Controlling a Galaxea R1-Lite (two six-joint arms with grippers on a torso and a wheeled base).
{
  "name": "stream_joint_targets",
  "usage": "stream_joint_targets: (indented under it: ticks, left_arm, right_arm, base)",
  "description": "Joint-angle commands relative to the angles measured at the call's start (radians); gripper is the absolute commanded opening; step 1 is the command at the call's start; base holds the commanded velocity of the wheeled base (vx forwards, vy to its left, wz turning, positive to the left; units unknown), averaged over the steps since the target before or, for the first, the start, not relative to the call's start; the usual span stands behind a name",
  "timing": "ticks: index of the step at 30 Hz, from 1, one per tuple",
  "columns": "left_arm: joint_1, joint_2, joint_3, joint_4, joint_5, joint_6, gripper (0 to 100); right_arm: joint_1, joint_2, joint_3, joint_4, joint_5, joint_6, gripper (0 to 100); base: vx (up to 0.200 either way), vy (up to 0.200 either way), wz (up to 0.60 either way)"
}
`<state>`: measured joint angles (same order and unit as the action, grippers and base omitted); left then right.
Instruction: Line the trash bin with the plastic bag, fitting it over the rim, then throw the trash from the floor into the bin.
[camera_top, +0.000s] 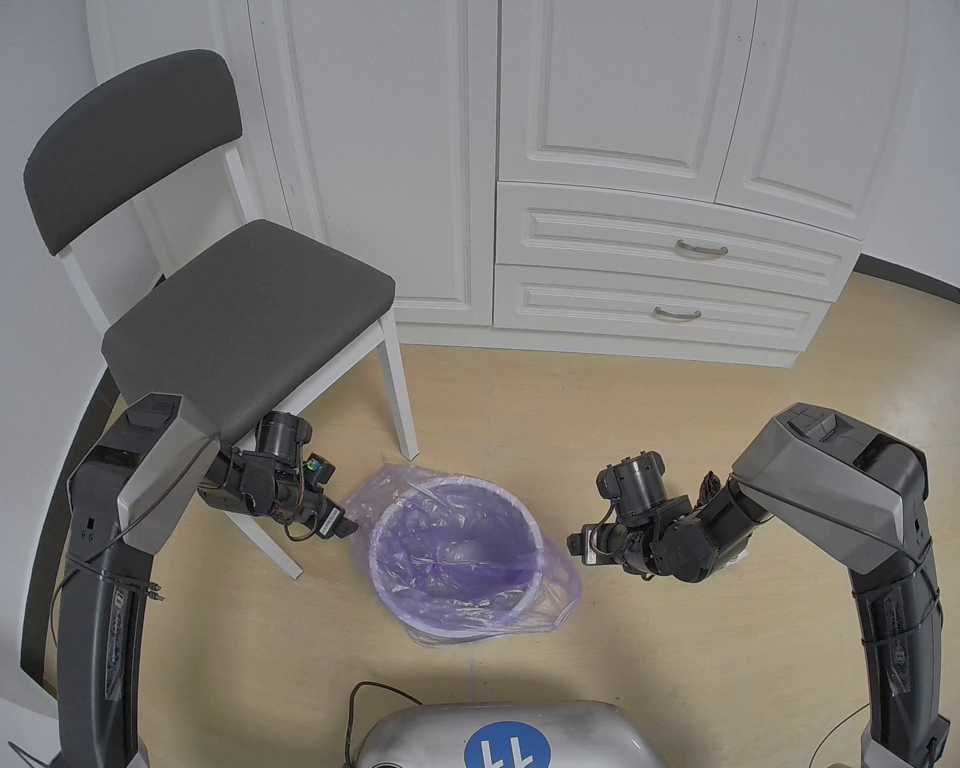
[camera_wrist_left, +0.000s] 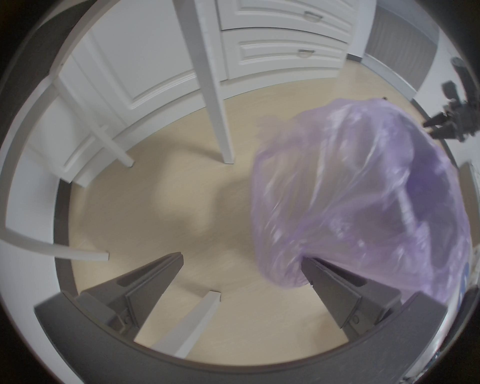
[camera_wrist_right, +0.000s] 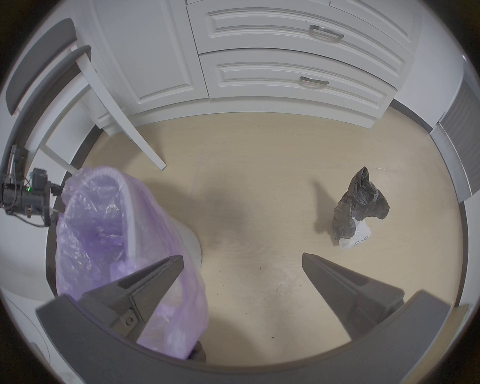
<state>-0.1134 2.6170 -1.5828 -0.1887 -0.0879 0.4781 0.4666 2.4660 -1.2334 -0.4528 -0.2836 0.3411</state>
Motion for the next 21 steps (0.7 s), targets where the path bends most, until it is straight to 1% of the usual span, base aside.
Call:
stream_joint_targets:
  ticks: [1,4,6,11,13,14,15,16,18,21]
  left_arm:
    - [-0.006,0.107,-0.115,0.017,0.043,-0.084,100]
    - [-0.022,0.106,-0.115,0.017,0.043,-0.157,100]
    - [-0.022,0.094,-0.091,0.018,0.036,-0.168,100]
    - [-0.029,0.001,0.055,0.002,0.03,-0.167,100]
    - [-0.035,-0.02,0.102,-0.029,0.022,-0.17,100]
    - [-0.042,-0.043,0.162,-0.09,0.011,-0.171,100]
    - [-0.042,-0.043,0.162,-0.09,0.011,-0.171,100]
    - [-0.051,-0.04,0.204,-0.146,0.011,-0.176,100]
    - [-0.066,-0.028,0.225,-0.199,0.011,-0.176,100]
    - [-0.081,-0.023,0.23,-0.213,0.014,-0.204,100]
  right_arm:
    - [0.0,0.002,0.008,0.0,0.0,-0.005,100]
    - [0.004,0.008,0.014,0.0,0.0,-0.005,100]
    - [0.009,0.013,0.014,0.0,0.0,-0.005,100]
    - [0.014,0.007,0.015,0.0,0.0,-0.005,100]
    - [0.014,0.002,0.018,-0.001,0.001,-0.004,100]
    - [0.014,-0.004,0.026,-0.001,0.001,-0.004,100]
    - [0.014,-0.004,0.026,-0.001,0.001,-0.004,100]
    - [0.014,-0.007,0.028,-0.001,0.008,-0.004,100]
    - [0.015,-0.002,0.031,-0.001,0.018,-0.005,100]
    - [0.015,-0.007,0.035,-0.001,0.02,-0.005,100]
  base:
    - [0.0,0.0,0.0]
    - [0.0,0.0,0.0]
    - [0.0,0.0,0.0]
    - [0.0,0.0,0.0]
    - [0.0,0.0,0.0]
    - [0.0,0.0,0.0]
    - [0.0,0.0,0.0]
    - [0.0,0.0,0.0]
    - [0.0,0.0,0.0]
    - [0.0,0.0,0.0]
